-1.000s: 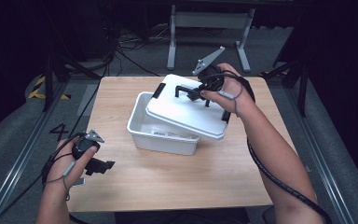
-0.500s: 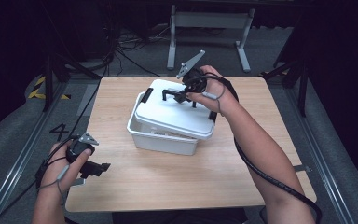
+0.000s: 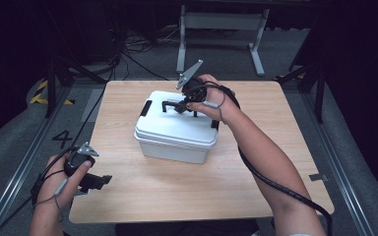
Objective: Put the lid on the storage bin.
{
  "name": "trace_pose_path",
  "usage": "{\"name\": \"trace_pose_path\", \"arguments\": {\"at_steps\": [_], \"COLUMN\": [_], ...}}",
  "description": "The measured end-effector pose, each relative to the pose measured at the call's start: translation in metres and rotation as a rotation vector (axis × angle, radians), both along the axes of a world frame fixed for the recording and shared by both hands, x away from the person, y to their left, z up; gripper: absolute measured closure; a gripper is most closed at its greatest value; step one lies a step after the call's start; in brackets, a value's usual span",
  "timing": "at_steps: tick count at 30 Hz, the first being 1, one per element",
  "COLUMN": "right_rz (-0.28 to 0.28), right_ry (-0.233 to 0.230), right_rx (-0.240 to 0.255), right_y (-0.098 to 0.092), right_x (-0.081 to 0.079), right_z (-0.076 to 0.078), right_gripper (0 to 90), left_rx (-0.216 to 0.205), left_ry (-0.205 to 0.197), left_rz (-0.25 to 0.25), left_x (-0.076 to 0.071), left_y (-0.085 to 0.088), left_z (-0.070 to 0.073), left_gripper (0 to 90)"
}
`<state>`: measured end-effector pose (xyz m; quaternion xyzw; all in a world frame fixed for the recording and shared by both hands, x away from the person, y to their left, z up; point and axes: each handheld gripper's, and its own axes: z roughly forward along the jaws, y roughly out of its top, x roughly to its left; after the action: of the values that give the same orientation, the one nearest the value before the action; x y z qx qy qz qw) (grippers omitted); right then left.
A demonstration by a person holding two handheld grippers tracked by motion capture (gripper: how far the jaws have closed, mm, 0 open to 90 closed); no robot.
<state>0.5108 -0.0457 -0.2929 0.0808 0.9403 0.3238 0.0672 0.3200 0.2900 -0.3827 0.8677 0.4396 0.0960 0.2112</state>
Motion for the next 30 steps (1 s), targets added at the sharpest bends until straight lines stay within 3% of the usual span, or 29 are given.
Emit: {"name": "trace_pose_path", "arguments": {"at_steps": [12, 21, 26, 30], "right_rz": [0.031, 0.006, -0.007, 0.000], "right_ry": [0.009, -0.022, -0.006, -0.023], "right_rx": [-0.010, -0.062, -0.033, -0.056], "right_y": [0.010, 0.011, 0.005, 0.007], "right_x": [0.001, 0.007, 0.007, 0.002], "right_z": [-0.007, -0.016, -0.018, -0.016], "right_gripper": [84.0, 82.0, 82.2, 81.3], "left_rx": [0.001, -0.006, -0.008, -0.002], "left_ry": [0.003, 0.001, -0.004, -0.009], "left_rz": [0.009, 0.001, -0.006, -0.020], "left_x": [-0.002, 0.001, 0.003, 0.006], "left_y": [0.002, 0.000, -0.001, -0.004], "left_z": [0.000, 0.001, 0.002, 0.003], "left_gripper": [19.2, 19.1, 19.1, 19.1]}}
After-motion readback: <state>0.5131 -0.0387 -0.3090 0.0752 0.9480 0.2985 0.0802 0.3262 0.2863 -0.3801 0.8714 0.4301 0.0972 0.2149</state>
